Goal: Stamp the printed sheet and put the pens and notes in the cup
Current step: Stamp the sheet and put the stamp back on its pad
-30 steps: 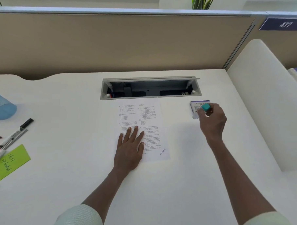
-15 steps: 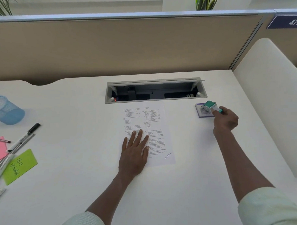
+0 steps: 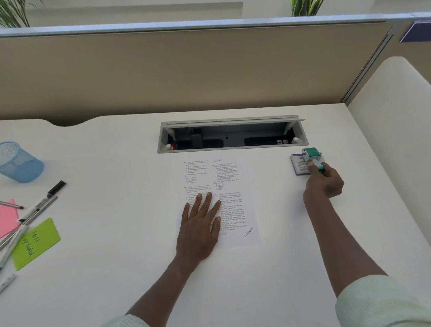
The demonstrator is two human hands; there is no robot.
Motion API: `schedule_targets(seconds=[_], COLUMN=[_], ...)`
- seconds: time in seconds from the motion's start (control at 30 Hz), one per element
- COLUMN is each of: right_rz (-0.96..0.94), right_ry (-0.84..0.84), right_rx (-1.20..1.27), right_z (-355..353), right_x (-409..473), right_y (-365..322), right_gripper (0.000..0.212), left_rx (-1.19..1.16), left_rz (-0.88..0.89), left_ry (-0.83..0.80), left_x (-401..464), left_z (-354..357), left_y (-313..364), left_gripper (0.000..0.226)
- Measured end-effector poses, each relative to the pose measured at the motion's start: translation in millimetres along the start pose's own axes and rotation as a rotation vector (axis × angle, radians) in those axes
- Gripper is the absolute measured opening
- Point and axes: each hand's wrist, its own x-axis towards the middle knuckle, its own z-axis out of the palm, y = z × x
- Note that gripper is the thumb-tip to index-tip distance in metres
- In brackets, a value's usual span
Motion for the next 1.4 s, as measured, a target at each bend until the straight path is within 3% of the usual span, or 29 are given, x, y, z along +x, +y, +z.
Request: schedule_targets(seconds=[0.3, 0.73, 1.0, 1.2, 1.4], right_rz=[-0.024, -0.033, -0.009, -0.035, -0.027], right_ry=[0.036, -0.071, -0.111, -0.115, -0.129], right_rx=[-0.092, -0.153, -0.188, -0.21, -0.178], right_z=[1, -6, -19, -43, -73], right_x=[-9, -5, -14, -32, -49], right_y=[4, 0, -1, 9, 17], right_gripper=[0.038, 0.039, 0.07, 0.059, 0.047], left_rx=[0.0, -0.009, -0.001, -0.043, -0.096], left_rz=[-0.001, -0.001, 0.002, 0.011, 0.069], left_ry=[-0.012, 0.008, 0.029, 0.038, 0.184], left_x=[0, 0, 1, -2, -5], left_z=[-1, 2, 8, 8, 2], left_y=[0, -1, -4, -4, 2], left_gripper=[0.048, 0.048, 0.047, 0.049, 0.049])
